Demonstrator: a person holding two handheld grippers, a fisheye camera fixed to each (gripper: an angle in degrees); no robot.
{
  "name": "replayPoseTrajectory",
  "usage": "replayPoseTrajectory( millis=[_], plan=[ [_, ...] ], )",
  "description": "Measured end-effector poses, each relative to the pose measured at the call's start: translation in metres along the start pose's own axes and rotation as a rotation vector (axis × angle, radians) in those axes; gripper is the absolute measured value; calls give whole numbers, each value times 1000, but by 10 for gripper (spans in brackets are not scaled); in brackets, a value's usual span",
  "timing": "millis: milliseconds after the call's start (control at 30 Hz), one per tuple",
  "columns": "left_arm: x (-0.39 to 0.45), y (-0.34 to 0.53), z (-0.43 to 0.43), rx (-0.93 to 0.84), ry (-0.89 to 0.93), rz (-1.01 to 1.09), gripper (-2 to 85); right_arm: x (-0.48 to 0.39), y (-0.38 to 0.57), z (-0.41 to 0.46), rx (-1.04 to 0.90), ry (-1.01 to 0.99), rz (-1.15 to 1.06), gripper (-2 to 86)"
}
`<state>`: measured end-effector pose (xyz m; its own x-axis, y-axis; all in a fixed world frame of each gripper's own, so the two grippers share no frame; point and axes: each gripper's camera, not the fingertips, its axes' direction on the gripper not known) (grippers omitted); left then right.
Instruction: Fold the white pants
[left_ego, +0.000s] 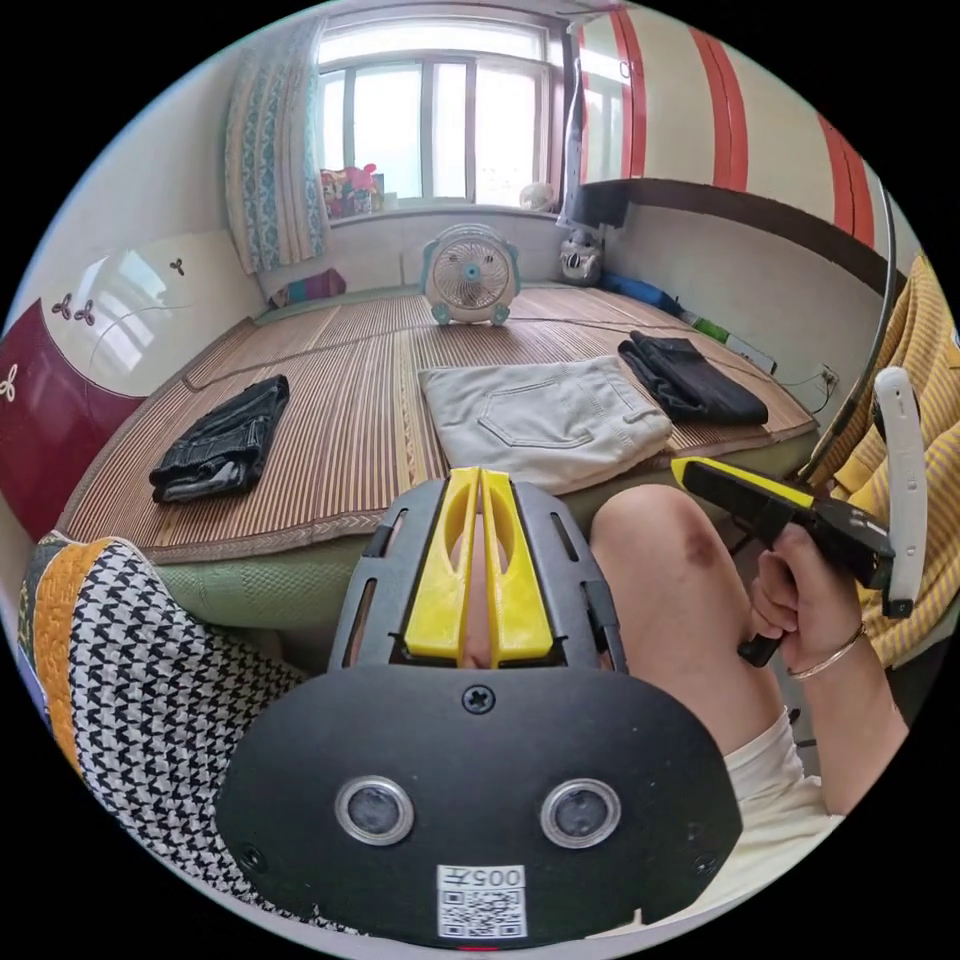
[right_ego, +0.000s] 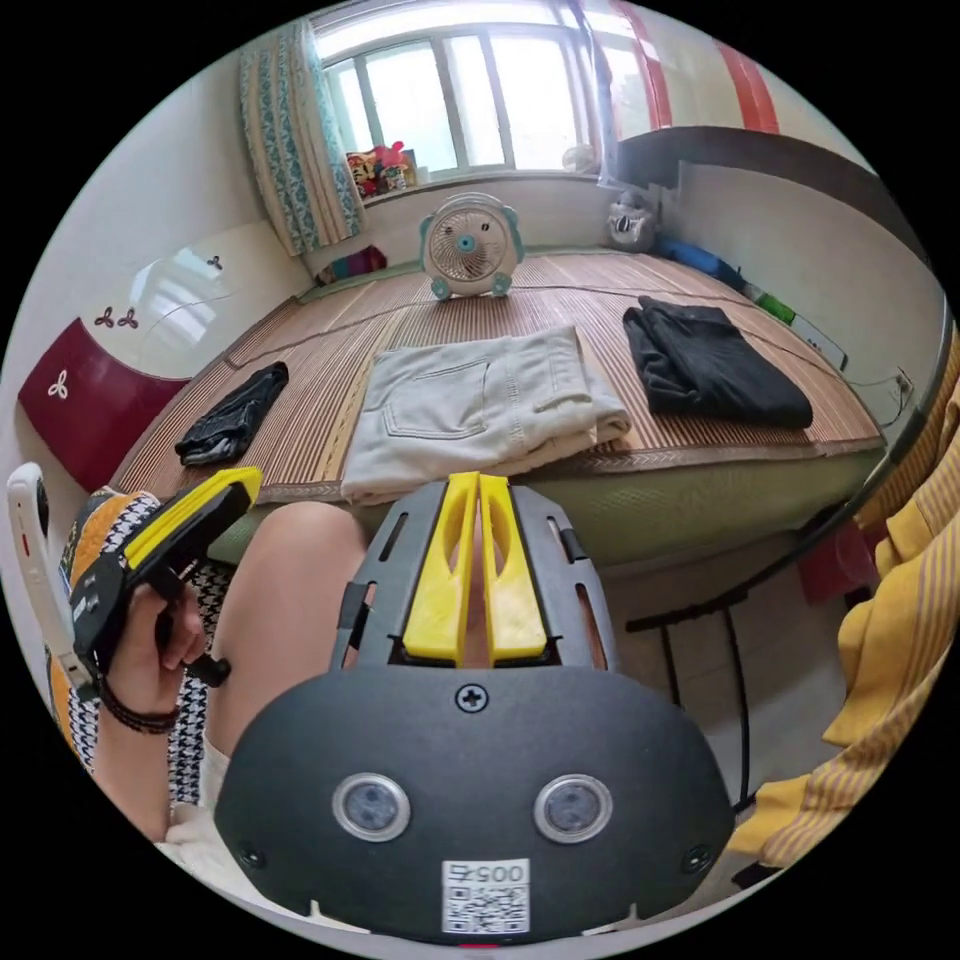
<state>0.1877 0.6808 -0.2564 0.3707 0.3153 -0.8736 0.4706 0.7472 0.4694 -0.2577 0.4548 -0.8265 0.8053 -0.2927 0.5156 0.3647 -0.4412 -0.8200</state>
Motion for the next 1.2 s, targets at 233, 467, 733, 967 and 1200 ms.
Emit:
replayPoseTrajectory(
  millis=[233,467,733,967,1200],
  plan=[
    [-6,22,-12,59,64,49,-5,-34,8,12,-67,18,-168,-10],
    [-5,23,-8,3,56,50,-5,-35,6,22,-143,0,-181,-9],
    [-6,16,1,-63,104,34,-6,-40,11,21,-150,63,-189,-10],
    [9,11,5,-82,88,66,-7,-31,12,16,-151,13,-155,-10],
    [20,3,12,-105,79,65,-7,-21,13,13,-158,-21,-141,-9]
  ],
)
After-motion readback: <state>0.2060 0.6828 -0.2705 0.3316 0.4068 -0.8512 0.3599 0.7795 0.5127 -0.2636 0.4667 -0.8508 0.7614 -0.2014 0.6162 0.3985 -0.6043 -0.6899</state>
